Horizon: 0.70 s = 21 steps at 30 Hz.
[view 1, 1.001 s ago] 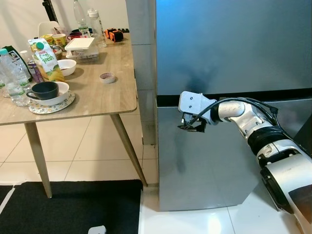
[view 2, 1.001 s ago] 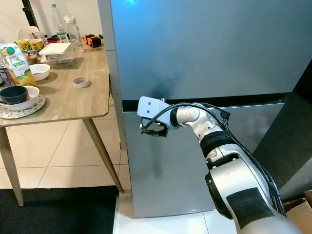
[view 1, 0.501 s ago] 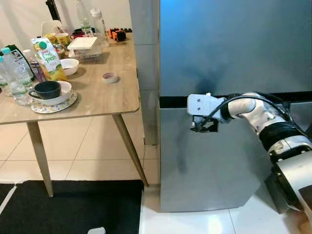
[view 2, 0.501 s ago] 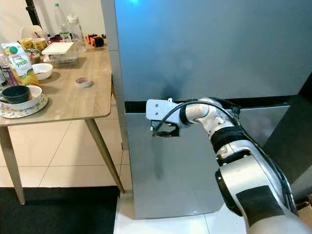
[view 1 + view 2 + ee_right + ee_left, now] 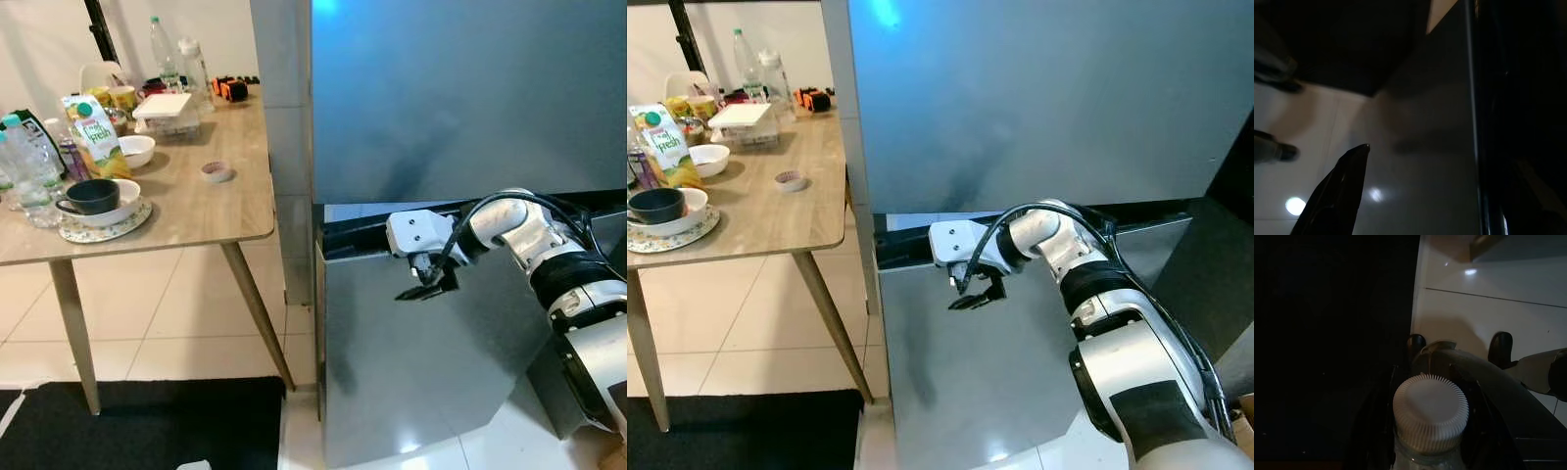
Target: Restocking fridge
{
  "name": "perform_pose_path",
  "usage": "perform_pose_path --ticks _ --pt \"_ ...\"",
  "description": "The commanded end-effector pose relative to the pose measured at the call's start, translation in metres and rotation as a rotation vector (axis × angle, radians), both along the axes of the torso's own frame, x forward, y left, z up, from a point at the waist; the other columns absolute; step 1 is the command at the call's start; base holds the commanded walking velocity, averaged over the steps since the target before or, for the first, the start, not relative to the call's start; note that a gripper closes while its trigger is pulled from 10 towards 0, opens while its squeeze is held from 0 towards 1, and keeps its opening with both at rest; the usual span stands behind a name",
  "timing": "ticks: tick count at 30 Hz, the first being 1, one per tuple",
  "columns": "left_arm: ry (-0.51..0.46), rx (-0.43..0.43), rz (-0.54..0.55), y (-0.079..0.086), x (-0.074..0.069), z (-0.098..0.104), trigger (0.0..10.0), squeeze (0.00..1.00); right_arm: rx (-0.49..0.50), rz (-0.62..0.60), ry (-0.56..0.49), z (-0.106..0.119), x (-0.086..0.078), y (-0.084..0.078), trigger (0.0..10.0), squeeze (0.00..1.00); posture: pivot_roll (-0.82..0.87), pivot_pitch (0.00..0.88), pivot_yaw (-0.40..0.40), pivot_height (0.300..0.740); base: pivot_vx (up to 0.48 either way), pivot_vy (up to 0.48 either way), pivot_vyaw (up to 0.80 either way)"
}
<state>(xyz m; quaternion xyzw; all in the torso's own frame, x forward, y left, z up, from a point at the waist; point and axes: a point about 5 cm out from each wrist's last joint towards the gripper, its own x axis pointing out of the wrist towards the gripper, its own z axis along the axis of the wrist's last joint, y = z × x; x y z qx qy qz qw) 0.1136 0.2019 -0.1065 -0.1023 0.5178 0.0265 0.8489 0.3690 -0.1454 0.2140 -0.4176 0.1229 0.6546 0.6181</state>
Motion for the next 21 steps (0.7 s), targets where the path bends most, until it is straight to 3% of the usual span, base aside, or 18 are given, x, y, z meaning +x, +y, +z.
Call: perform_pose_path --ticks 1,2,5,6,11,15,18,21 --pt "0.014 -0.046 0.001 -0.012 -0.002 -0.002 10.0 0.00 0.156 0.086 0.125 0.002 -0.011 0.010 10.0 0.00 -0.10 0.000 -0.015 0.740 0.000 0.000 0.00" --pt "0.014 -0.047 0.002 -0.012 -0.002 -0.002 10.0 0.00 0.293 0.135 0.146 0.018 -0.017 0.015 10.0 0.00 -0.10 0.000 -0.015 0.740 0.000 0.000 0.00" --pt "0.013 -0.050 0.003 -0.012 -0.002 -0.002 10.0 0.00 0.516 0.247 0.200 0.047 -0.033 0.022 10.0 0.00 -0.10 0.000 -0.013 0.740 0.000 0.000 0.00" --pt "0.014 -0.053 0.002 -0.013 -0.003 -0.003 10.0 0.00 0.651 0.325 0.229 0.067 -0.044 0.023 10.0 0.00 -0.10 0.000 -0.013 0.740 0.000 0.000 0.00" --pt "0.014 -0.056 0.002 -0.013 -0.002 -0.002 10.0 0.00 0.794 0.380 0.264 0.082 -0.049 0.024 10.0 0.00 -0.11 0.000 -0.012 0.740 0.000 0.000 0.00" --pt "0.014 -0.057 0.002 -0.013 -0.002 -0.003 10.0 0.00 0.846 0.389 0.270 0.086 -0.048 0.024 10.0 0.00 -0.11 0.000 -0.012 0.740 0.000 0.000 0.00" --pt "0.012 -0.060 0.004 -0.014 -0.002 -0.002 10.0 0.00 0.824 0.330 0.220 0.078 -0.039 0.023 10.0 0.00 -0.10 0.000 -0.015 0.740 0.000 0.000 0.00" --pt "0.011 -0.061 0.007 -0.014 -0.002 -0.002 10.0 0.00 0.862 0.246 0.178 0.076 -0.031 0.015 10.0 0.00 -0.10 0.000 -0.015 0.740 0.000 0.000 0.00"
